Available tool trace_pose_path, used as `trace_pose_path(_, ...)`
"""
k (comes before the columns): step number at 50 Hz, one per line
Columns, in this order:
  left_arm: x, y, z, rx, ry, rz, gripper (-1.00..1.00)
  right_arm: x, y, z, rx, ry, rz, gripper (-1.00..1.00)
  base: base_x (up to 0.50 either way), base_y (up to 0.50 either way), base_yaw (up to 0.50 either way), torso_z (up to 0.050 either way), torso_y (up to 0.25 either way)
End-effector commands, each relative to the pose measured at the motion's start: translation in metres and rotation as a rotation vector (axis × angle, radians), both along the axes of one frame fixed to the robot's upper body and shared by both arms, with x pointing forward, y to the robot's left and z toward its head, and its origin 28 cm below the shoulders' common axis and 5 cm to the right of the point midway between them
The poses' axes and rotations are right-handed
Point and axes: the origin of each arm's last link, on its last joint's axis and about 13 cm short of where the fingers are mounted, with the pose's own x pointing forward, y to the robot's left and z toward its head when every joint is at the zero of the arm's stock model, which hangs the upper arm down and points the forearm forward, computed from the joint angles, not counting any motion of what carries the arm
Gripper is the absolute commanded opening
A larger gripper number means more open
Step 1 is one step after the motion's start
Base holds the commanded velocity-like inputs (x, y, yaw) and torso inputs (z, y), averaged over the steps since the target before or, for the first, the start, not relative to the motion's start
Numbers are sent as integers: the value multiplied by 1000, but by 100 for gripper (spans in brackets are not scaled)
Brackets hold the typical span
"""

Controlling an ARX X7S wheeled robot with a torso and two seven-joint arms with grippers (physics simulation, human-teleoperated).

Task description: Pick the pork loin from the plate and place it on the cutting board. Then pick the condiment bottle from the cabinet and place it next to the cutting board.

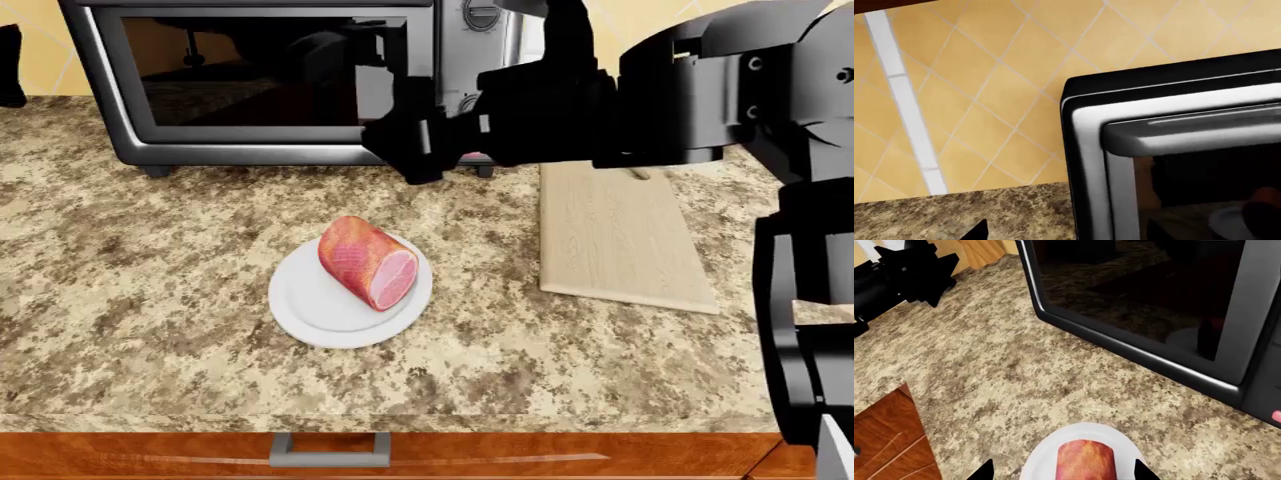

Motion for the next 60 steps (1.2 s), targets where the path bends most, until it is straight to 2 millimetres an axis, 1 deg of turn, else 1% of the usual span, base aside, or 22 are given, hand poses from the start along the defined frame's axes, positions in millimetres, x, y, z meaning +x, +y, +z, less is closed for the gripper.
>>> trace_pose_path(1,-17,-19,-8,19,14,-104,100,0,2,1,-22,24,26,100,0,0,0,0,0)
trace_pose_path(5,-20,-22,-12,15,19,-123,100,0,2,0,-31,31,30,100,0,0,0,0,0)
trace_pose_path(14,-24,-26,-13,5,8,-155,100,-1,3,-6,-60,61,27,100,0,0,0,0,0)
trace_pose_path(25,-28,-25,-15,-6,5,-171,100,-5,5,-13,-79,105,48,100,0,0,0,0,0)
trace_pose_path(49,-26,-23,-19,-13,8,-173,100,-7,11,-15,-136,139,84,100,0,0,0,0,0)
trace_pose_path(60,-22,-22,-21,-13,7,-173,100,-1,14,-15,-165,143,89,100,0,0,0,0,0)
